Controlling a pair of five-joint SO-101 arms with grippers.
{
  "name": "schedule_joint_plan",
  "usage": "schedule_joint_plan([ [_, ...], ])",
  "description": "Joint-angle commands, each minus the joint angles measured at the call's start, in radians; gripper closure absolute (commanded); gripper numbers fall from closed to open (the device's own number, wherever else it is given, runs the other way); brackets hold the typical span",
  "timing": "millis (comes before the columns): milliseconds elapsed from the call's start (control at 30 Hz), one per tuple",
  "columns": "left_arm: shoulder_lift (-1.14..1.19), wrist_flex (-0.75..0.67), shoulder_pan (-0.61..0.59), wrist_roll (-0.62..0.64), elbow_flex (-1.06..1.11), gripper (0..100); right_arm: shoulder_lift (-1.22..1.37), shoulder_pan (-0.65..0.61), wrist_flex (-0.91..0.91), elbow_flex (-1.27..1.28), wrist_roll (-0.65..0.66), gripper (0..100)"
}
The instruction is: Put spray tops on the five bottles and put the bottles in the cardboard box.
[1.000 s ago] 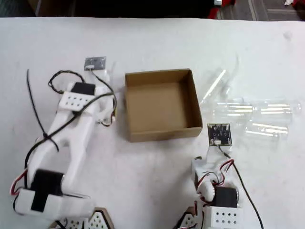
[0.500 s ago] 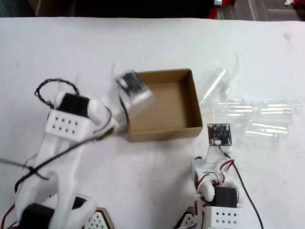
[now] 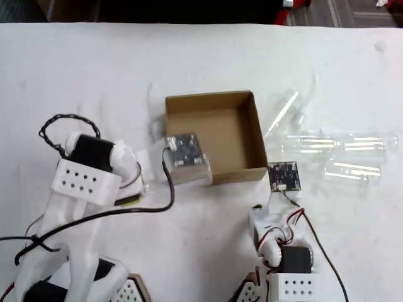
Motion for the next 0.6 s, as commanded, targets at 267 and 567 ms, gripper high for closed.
schedule_joint_plan([
  [267,-0.027,-0.439,-0.449,-0.741,0.245,97,-0.004,0.036,-0.174,0.009,0.011,81.1],
  [567,-0.027,-0.485,-0.360,-0.832,0.342,90,-0.004,0.039,-0.174,0.009,0.011,81.1],
])
